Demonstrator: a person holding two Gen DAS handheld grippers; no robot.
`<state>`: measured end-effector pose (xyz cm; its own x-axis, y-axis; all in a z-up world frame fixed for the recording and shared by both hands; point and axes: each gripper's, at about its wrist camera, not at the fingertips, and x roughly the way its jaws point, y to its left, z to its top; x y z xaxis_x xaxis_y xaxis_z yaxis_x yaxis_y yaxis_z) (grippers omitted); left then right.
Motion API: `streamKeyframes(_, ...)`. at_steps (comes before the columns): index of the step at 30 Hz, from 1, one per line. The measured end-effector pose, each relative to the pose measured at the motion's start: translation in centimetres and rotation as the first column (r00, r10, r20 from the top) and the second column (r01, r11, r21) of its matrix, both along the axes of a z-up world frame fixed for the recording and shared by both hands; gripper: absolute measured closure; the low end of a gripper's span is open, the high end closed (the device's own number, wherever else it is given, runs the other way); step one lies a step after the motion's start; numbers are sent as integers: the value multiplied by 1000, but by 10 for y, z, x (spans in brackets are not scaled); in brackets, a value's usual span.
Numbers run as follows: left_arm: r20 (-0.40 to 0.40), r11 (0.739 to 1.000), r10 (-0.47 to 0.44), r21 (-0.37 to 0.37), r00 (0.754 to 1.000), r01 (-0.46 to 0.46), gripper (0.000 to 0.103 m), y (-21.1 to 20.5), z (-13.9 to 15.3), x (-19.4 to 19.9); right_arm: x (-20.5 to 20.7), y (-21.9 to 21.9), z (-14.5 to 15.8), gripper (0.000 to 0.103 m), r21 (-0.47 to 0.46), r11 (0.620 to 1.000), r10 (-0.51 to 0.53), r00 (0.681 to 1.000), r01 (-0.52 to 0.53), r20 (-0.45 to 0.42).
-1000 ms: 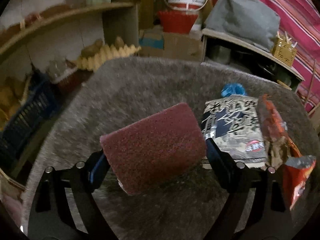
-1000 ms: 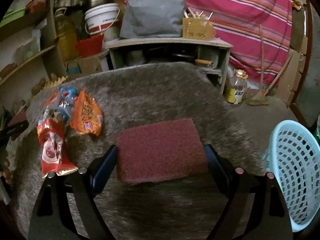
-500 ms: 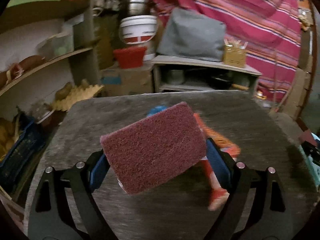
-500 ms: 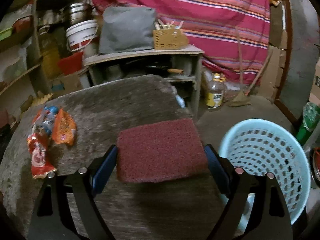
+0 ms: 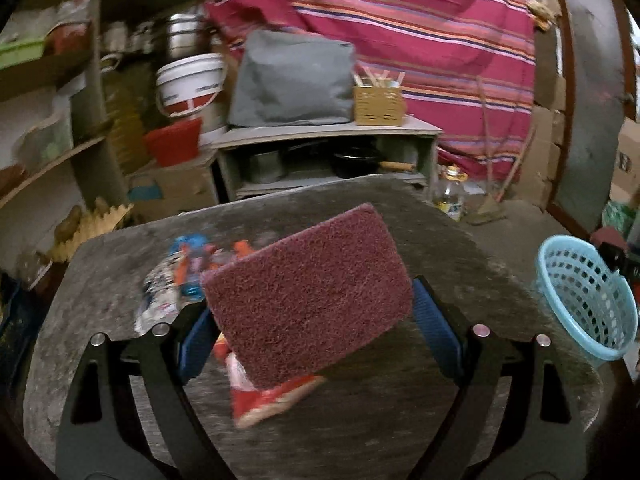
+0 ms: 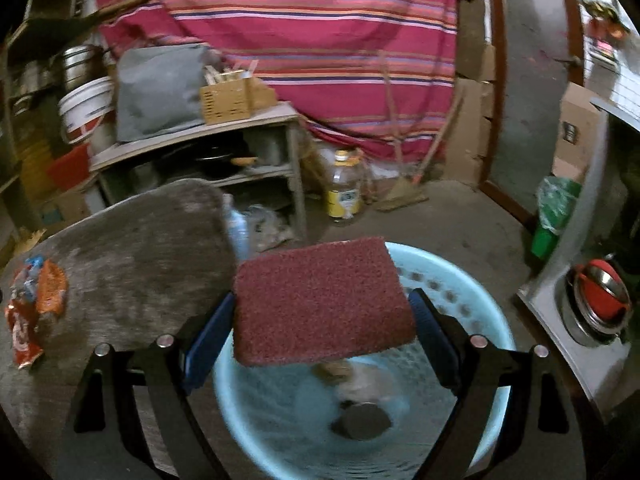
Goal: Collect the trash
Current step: 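Carry the pad over the basket with the right tool while the left tool carries its pad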
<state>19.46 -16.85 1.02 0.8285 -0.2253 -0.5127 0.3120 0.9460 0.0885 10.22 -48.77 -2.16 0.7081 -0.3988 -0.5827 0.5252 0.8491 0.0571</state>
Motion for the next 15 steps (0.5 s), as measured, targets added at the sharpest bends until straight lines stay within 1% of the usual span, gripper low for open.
streamKeyframes(4,-16,999,-37,-9,999,37,17,-29,-3,-3,-10,-22,-5,18,-4,1000,-31,999,31,-17)
streamKeyframes(9,-18,994,-107,-17,994,107,17,-83,-8,-15,-24,-46,-16,17,41,997,-60,998,61,-19)
streamKeyframes(13,-35,986,-166,-26,986,165,17,-123,-13,-23,-24,-52,-20,17,50,998,-44,999,45,-17)
streamKeyframes(15,-35,983,-185,-15,982,184,17,-138,-16,-28,-23,-51,-21,18,47,998,-30,999,31,-17)
